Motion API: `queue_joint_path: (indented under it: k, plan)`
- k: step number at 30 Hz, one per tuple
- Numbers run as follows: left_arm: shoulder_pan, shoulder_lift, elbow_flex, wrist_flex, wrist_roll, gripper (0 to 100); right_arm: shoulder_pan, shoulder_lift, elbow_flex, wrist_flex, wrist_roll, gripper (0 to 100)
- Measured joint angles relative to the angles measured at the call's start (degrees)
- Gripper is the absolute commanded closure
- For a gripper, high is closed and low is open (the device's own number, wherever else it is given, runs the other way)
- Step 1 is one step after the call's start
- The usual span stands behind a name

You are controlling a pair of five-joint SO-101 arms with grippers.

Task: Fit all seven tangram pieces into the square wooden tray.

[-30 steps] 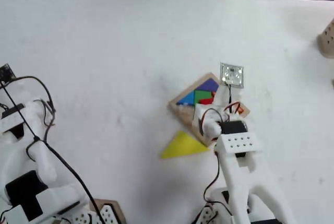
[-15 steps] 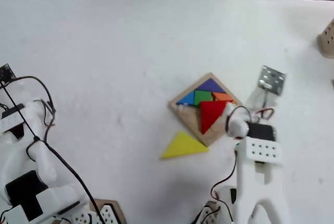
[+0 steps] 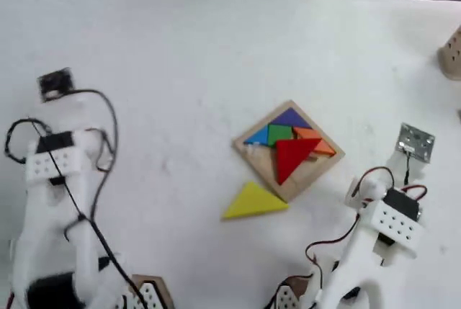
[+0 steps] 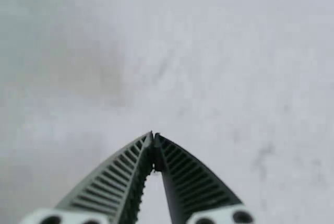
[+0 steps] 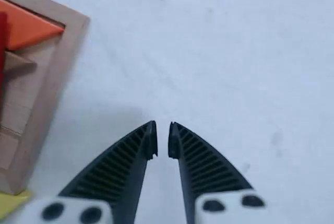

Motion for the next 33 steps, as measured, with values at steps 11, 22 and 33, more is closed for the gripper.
queue_joint_path:
  k: [11,22,33]
  plan:
    - [38.68,-21.89,7.3,-5.71,0.0,98,12.04,0.0,2.29,-0.09,6.15,95.7]
    - [53.89,5.01,-8.79,-17.93,0.09,98,22.24,0.0,5.63,-9.67,2.73,95.7]
    - [62.59,37.71,-25.49,-32.18,0.09,98,24.35,0.0,9.49,-5.01,20.75,96.0]
